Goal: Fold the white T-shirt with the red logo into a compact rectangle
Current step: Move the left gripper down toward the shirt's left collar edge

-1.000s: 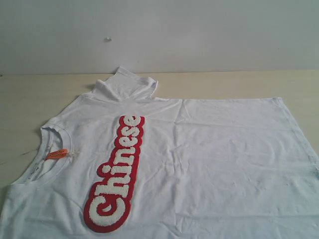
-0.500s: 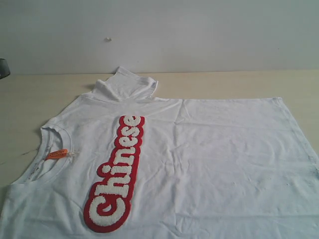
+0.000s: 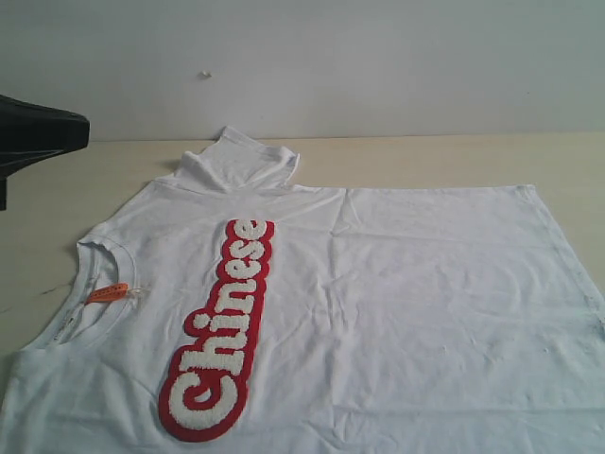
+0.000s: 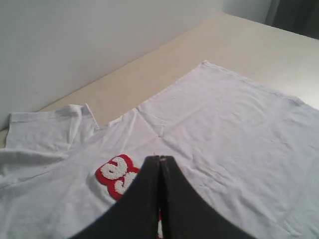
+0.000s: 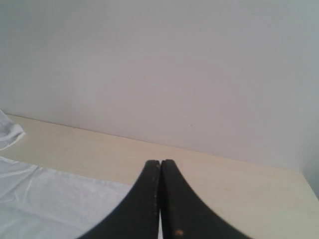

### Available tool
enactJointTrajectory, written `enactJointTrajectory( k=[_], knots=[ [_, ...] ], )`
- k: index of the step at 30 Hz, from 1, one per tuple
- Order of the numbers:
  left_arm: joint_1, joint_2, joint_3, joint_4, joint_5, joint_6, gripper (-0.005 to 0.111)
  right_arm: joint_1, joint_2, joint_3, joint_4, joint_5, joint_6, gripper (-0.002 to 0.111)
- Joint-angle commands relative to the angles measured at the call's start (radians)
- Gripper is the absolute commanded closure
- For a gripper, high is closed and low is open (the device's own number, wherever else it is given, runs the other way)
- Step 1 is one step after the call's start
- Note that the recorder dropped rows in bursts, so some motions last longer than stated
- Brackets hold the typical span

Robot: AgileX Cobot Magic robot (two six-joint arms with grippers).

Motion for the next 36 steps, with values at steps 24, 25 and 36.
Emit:
enactJointTrajectory(
  k=[24, 25, 36],
  knots=[
    [0.0, 0.004, 0.304, -0.53, -0.167, 0.815, 0.107, -0.004, 0.001, -0.007, 0.105, -0.006, 0.0, 0.108],
    [-0.002, 0.004, 0.318, -0.563, -0.152, 0.859, 0.107, -0.004, 0.001, -0.007, 0.105, -0.006, 0.0, 0.108],
    [-0.293, -0.006, 0.39, -1.21, 0.314, 1.563, 0.107, -0.004, 0.001, -0.007, 0.105, -0.006, 0.0, 0.108]
  ],
)
